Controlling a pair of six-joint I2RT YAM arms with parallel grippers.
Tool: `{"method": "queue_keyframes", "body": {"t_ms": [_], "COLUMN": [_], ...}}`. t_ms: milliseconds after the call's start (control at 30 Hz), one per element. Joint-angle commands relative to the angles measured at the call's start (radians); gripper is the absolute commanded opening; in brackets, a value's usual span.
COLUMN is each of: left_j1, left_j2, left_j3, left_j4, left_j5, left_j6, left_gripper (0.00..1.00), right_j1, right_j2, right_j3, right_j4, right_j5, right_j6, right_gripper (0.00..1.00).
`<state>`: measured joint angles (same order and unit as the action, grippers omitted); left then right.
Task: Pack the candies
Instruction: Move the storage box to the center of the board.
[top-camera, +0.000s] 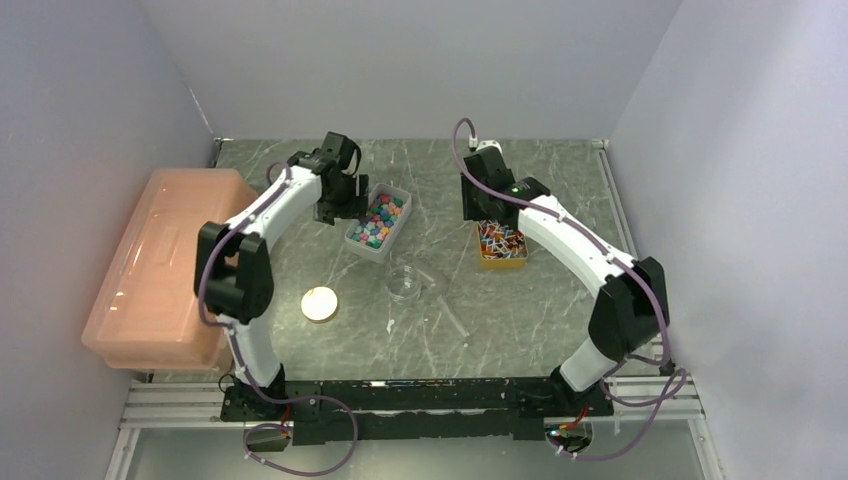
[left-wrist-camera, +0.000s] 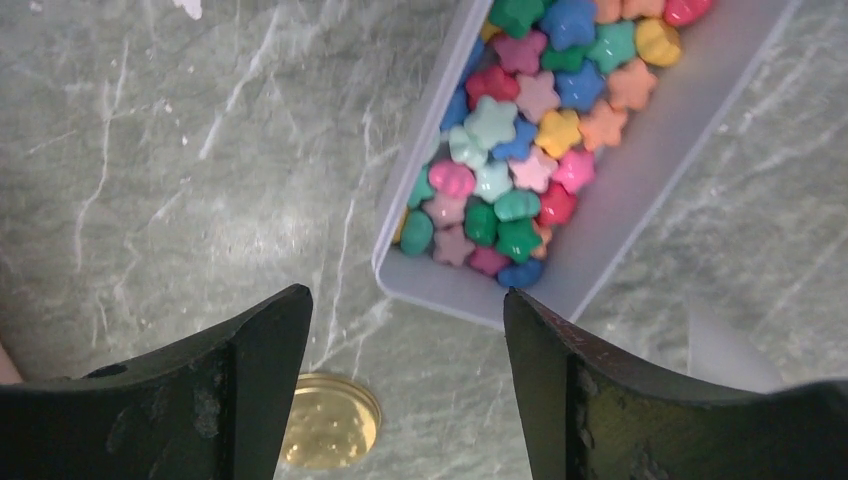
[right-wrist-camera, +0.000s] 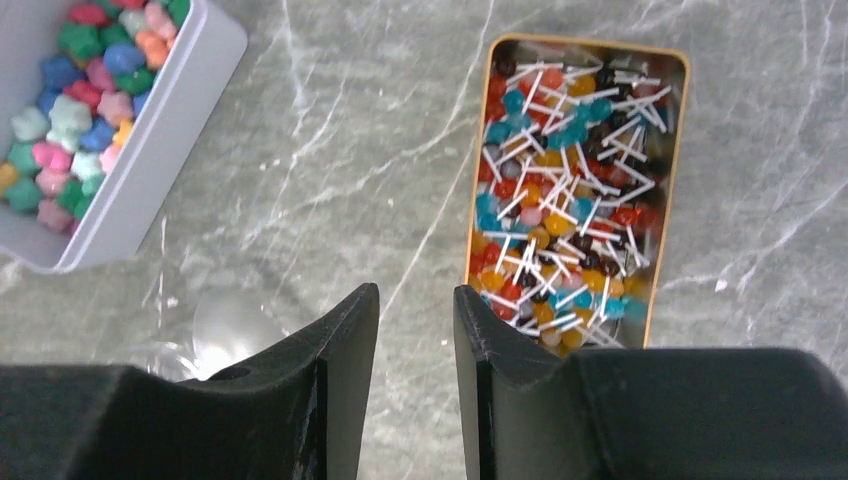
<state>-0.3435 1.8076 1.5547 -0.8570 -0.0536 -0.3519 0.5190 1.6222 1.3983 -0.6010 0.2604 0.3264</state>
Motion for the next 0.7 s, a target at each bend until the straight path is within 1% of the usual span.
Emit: {"method": "queue_keyframes", "body": {"t_ms": [0, 167, 267, 467, 533, 667], "left_j1": [0.002, 0.005, 0.005, 0.005, 0.004, 0.005], "left_j2": [0.100, 0.214, 0.268, 0.314, 0.318, 0.314], "left_j3": [0.111, 0.196, 0.237, 0.255, 0.258, 0.255], "left_j4": [-0.041, -0.062, -0.078, -0.069, -0.070, -0.057], "left_j5": [-0.040, -0.075, -0.069, -0.064, -0.067, -0.034], "left_j6": [0.015, 0.027, 0.030, 0.033, 0.034, 0.043], "left_gripper": [0.75, 0.70, 0.63, 0.50, 0.45, 0.29], "right_j1": [0.028, 0.052, 0.055, 0.055, 0.055, 0.055], "right_j2": [-0.116, -0.227, -0.288, -0.370, -0.388, -0.404], "right_j3": [-0.062, -0.152, -0.193, -0.241, -0.255, -0.274], "right_j4": [-0.001, -0.001, -0.001, -0.014, -0.014, -0.014], "right_j5": [0.004, -0.003, -0.008, -0.006, -0.003, 0.003], "right_j6": [0.018, 0.030, 0.035, 0.037, 0.035, 0.038], "right_gripper": [0.38, 0.38, 0.38, 0.38, 0.38, 0.38]}}
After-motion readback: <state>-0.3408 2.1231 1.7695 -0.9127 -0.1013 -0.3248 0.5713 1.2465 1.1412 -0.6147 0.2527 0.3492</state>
